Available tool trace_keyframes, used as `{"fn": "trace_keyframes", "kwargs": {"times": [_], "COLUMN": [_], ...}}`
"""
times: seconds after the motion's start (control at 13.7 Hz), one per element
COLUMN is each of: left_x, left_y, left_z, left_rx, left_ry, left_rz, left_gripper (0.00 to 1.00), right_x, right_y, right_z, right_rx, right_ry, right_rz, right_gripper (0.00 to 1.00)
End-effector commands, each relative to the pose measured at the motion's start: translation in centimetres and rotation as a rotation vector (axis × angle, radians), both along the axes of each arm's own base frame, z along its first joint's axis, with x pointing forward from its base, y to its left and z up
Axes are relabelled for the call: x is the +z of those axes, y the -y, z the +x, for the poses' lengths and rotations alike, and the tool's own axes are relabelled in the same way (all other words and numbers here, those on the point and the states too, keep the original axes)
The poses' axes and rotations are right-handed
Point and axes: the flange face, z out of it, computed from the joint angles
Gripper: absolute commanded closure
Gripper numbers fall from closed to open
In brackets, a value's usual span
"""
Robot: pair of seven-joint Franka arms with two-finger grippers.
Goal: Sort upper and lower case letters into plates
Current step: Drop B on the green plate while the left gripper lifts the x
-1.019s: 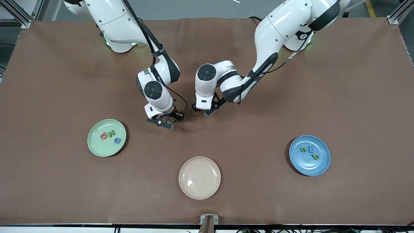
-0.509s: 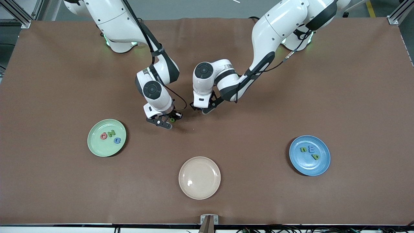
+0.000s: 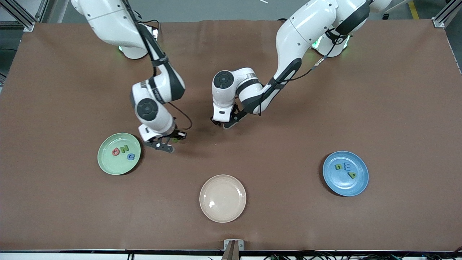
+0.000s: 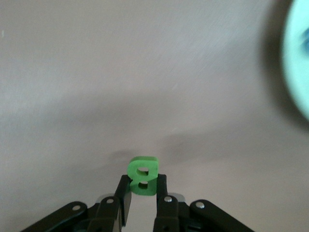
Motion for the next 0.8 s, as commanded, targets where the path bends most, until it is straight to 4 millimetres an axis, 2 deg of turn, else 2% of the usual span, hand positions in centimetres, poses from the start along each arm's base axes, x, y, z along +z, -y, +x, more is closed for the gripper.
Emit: {"fn": "trace_keyframes", "kwargs": {"times": [0.0, 0.22, 0.29, 0.36, 0.51, 0.73], "left_x": [-0.3, -0.5, -0.6, -0.5, 1.0, 4.4], "left_y": [0.7, 0.6, 0.6, 0.4, -1.1, -4.3], "left_z": [0.1, 0.1, 0.1, 0.3, 2.8, 7.8], "left_rx": [0.013, 0.023, 0.020, 0.016, 0.048, 0.088], "left_ry": [0.010, 0.013, 0.012, 0.015, 0.050, 0.135], "left_rz": [0.000, 0.003, 0.004, 0.005, 0.019, 0.050], "left_gripper": [0.63, 0.87, 0.93, 0.94, 0.95, 0.95], "right_x": [1.2, 1.0, 0.2, -0.4, -1.9, -3.7], "right_y": [6.7, 15.1, 17.9, 20.2, 22.1, 22.4], "right_z": [2.1, 4.5, 5.0, 5.7, 6.8, 8.0], "right_rx": [0.091, 0.194, 0.225, 0.253, 0.269, 0.265], "right_ry": [-0.001, 0.029, 0.034, 0.048, 0.048, 0.040], "right_rz": [0.017, 0.034, 0.037, 0.040, 0.037, 0.031], "right_gripper": [1.00, 1.00, 1.00, 1.00, 1.00, 0.99]}}
